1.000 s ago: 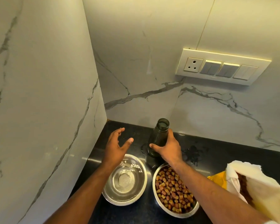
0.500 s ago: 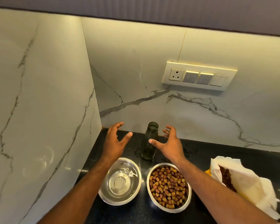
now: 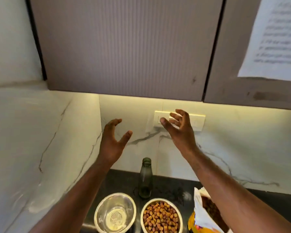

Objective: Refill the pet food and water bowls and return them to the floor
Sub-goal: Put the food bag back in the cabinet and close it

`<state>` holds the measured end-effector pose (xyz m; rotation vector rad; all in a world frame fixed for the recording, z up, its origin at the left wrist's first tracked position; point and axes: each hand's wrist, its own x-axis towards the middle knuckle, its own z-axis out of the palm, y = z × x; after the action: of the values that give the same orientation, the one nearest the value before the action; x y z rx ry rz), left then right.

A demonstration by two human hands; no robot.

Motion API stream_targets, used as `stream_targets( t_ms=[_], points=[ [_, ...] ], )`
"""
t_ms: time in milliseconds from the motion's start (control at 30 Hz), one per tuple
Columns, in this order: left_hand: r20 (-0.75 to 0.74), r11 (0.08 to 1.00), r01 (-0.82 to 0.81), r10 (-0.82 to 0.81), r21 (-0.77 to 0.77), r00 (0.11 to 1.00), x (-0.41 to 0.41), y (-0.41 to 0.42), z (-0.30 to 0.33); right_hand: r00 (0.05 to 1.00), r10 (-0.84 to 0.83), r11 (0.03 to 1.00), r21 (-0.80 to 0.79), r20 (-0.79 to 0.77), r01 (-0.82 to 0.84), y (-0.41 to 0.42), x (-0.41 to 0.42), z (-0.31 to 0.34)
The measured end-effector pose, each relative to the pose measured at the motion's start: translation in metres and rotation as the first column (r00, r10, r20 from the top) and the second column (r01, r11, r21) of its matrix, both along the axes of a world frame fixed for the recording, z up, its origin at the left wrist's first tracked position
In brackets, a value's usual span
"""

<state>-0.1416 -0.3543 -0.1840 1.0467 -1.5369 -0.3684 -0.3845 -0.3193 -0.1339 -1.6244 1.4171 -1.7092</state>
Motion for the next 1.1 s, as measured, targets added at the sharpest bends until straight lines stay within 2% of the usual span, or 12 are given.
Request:
stream_targets(
  t_ms=[167,233,300,367,433,533,733,867,1100],
  points=[
    [-0.110,0.985,-0.099,0.084,-0.144,0.990,0.009,0.043,0.061,0.952,0.160,0.979,-0.168,0.260,-0.118,0.034,0.010,0.068],
    [-0.141,0.973,-0.144,0.120,-0.179,0.983,0.011,0.061,0.078,0.862,0.274,0.961,-0.157,0.426,-0.227,0.048,0.016,0.075],
    [-0.150,0.963,-0.183,0.155,-0.196,0.977,0.013,0.076,0.089,0.726,0.357,0.930,-0.151,0.588,-0.335,0.059,0.022,0.078],
    [-0.140,0.957,-0.199,0.172,-0.210,0.975,0.014,0.094,0.096,0.614,0.372,0.910,-0.144,0.696,-0.389,0.072,0.026,0.084],
    [-0.115,0.956,-0.198,0.177,-0.215,0.978,0.015,0.112,0.100,0.566,0.358,0.907,-0.133,0.743,-0.400,0.086,0.030,0.089],
    [-0.072,0.955,-0.198,0.187,-0.220,0.980,0.019,0.135,0.103,0.574,0.359,0.910,-0.140,0.736,-0.390,0.106,0.036,0.088],
    [-0.014,0.949,-0.206,0.209,-0.239,0.978,0.040,0.173,0.109,0.672,0.334,0.940,-0.188,0.660,-0.284,0.134,0.049,0.075],
    [0.042,0.946,-0.189,0.207,-0.264,0.978,0.058,0.193,0.118,0.748,0.264,0.961,-0.232,0.609,-0.150,0.158,0.068,0.073],
    [0.159,0.940,-0.113,0.171,-0.323,0.972,0.089,0.217,0.128,0.910,0.047,0.941,-0.324,0.412,0.098,0.217,0.118,0.066]
  ],
)
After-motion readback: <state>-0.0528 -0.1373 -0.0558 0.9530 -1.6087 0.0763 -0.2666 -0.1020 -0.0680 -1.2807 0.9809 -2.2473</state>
